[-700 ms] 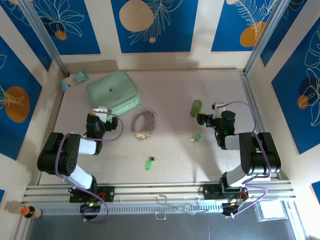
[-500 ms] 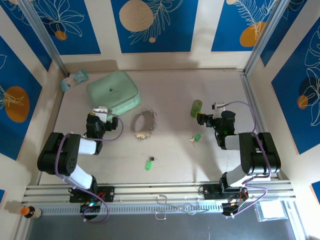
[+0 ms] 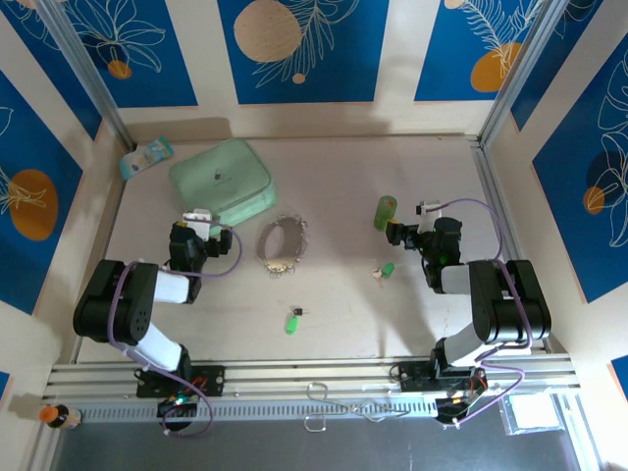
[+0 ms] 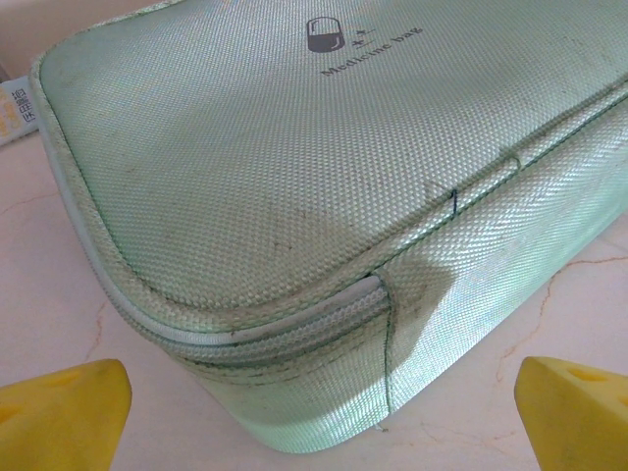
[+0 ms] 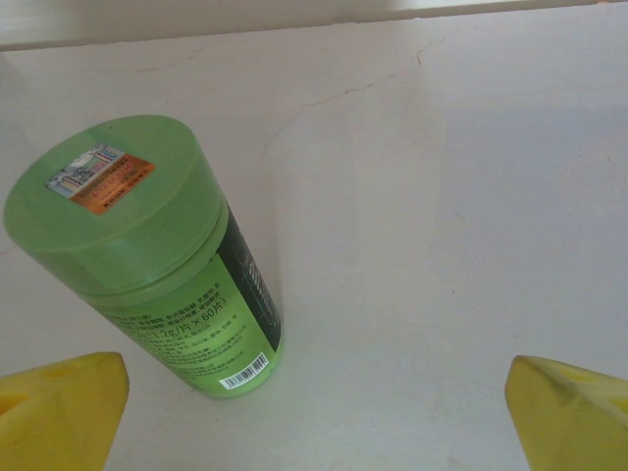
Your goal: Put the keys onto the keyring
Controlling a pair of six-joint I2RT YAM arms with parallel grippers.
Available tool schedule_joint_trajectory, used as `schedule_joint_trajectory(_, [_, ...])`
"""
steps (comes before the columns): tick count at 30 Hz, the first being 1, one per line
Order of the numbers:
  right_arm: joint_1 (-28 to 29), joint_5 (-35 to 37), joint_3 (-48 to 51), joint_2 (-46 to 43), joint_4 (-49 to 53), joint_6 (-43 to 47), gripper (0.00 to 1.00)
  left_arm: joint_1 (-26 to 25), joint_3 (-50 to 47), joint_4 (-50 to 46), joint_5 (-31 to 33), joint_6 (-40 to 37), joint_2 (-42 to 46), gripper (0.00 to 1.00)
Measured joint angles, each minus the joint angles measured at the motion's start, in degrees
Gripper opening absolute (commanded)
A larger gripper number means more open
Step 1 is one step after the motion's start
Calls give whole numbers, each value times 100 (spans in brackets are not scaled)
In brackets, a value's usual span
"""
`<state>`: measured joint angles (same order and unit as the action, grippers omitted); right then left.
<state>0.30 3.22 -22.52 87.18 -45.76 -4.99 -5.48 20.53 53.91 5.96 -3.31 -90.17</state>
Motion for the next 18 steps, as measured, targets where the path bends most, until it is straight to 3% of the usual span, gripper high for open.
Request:
schedule_joint_trajectory(13, [-7, 2, 0, -15, 39, -7, 99, 0, -9, 28, -22, -2, 0, 100])
schedule_joint_trajectory(18, [-35, 199, -269, -713, 1095, -111, 99, 0, -686, 686, -59, -13, 391, 100])
